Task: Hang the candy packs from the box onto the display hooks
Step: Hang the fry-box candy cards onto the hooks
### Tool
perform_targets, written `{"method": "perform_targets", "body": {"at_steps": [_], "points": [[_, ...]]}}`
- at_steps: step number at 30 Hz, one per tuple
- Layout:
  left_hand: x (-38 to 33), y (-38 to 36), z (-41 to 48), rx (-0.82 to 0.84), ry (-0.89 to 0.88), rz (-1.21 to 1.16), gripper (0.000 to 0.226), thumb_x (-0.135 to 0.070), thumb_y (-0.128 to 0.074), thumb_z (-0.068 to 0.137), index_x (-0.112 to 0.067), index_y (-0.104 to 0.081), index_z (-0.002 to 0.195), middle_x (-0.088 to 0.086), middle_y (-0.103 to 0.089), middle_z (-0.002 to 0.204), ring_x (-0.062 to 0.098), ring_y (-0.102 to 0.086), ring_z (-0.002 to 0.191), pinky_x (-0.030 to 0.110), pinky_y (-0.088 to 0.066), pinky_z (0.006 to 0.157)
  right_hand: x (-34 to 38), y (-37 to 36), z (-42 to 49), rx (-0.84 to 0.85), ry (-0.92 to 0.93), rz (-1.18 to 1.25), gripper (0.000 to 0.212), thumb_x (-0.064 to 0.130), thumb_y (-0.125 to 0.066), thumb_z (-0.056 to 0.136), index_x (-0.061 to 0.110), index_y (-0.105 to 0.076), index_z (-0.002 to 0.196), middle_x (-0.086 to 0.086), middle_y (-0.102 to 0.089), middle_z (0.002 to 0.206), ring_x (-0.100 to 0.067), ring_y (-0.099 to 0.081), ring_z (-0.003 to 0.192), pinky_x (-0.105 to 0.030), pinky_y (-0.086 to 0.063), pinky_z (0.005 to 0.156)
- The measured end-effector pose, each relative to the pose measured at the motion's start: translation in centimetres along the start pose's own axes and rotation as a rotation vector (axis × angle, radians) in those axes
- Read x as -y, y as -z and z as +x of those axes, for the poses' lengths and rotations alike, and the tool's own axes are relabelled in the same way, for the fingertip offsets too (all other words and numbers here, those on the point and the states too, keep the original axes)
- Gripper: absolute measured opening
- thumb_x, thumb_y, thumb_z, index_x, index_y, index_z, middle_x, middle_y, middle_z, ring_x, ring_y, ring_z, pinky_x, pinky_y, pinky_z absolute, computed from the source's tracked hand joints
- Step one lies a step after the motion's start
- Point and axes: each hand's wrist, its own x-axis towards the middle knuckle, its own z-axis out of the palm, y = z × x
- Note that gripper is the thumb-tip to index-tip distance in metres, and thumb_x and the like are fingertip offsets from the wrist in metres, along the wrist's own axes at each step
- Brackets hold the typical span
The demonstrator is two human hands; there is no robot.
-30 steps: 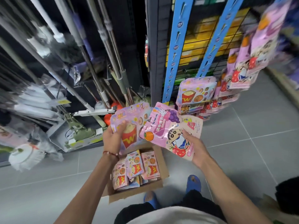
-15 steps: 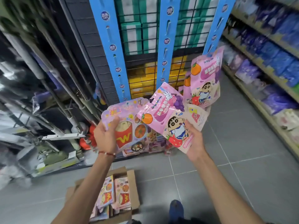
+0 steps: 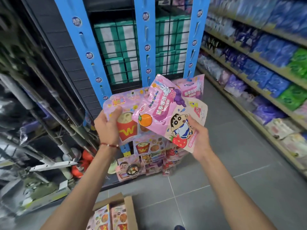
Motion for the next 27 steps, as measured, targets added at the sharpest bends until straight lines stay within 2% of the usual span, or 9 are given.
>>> {"method": "perform_targets", "body": {"at_steps": [5, 8, 11, 18, 24, 27], "points": [[-0.8, 0.1, -0.1, -0.005, -0.041, -0.019, 0.003, -0.023, -0.077, 0.08, -0.022, -0.076, 0.077, -0.001, -0.075, 0.077, 0.027, -0.072, 0.075, 0.048, -0.059, 0.077, 1.7, -0.5, -0.2, 0.089, 0.015, 0.03, 0.055, 0.027, -0.072, 0.082, 0.011, -0.064, 0.135, -0.013, -0.072, 0.125, -0.036, -0.068, 0.116, -0.054, -0.056, 0.096], [-1.6, -0.4, -0.1, 0.007, -0.052, -0.031, 0.004, -0.024, -0.077, 0.08, -0.021, -0.075, 0.079, 0.0, -0.074, 0.079, 0.03, -0.071, 0.078, 0.055, -0.058, 0.079, 3.0, -1.5, 0.2, 0.113, 0.032, 0.174, 0.05, 0.025, -0.071, 0.089, 0.013, -0.062, 0.137, -0.012, -0.071, 0.129, -0.033, -0.068, 0.118, -0.053, -0.054, 0.1], [-2.6, -1.4, -0.2, 0.012, -0.053, -0.04, 0.006, -0.025, -0.078, 0.079, -0.021, -0.074, 0.076, -0.002, -0.074, 0.075, 0.029, -0.071, 0.076, 0.055, -0.058, 0.078, 4.4, -1.9, 1.0, 0.1, 0.04, 0.278, 0.042, 0.024, -0.067, 0.095, 0.014, -0.063, 0.135, -0.012, -0.07, 0.13, -0.032, -0.067, 0.12, -0.052, -0.051, 0.103], [-4.4, -4.4, -0.4, 0.04, -0.058, -0.051, 0.014, -0.03, -0.078, 0.072, -0.022, -0.069, 0.065, -0.004, -0.071, 0.065, 0.017, -0.07, 0.061, 0.035, -0.054, 0.067, 6.9, -1.7, 3.4, 0.029, 0.11, 0.306, 0.049, 0.027, -0.072, 0.092, 0.015, -0.061, 0.138, -0.01, -0.071, 0.129, -0.031, -0.066, 0.123, -0.053, -0.049, 0.107], [-4.3, -5.9, -0.2, 0.044, -0.046, -0.04, 0.019, -0.026, -0.075, 0.076, -0.023, -0.067, 0.059, -0.006, -0.069, 0.061, 0.016, -0.07, 0.058, 0.031, -0.055, 0.061, 7.3, -1.4, 4.7, -0.008, 0.097, 0.334, 0.052, 0.029, -0.074, 0.089, 0.015, -0.061, 0.138, -0.01, -0.071, 0.128, -0.031, -0.067, 0.12, -0.049, -0.056, 0.096], [-3.9, -5.8, 0.0, 0.032, -0.027, -0.047, 0.014, -0.026, -0.075, 0.075, -0.017, -0.067, 0.069, -0.005, -0.071, 0.063, 0.017, -0.07, 0.059, 0.031, -0.057, 0.062, 7.1, -1.1, 5.3, -0.007, 0.097, 0.339, 0.051, 0.029, -0.073, 0.091, 0.016, -0.061, 0.139, -0.01, -0.072, 0.128, -0.031, -0.066, 0.122, -0.049, -0.055, 0.098]]}}
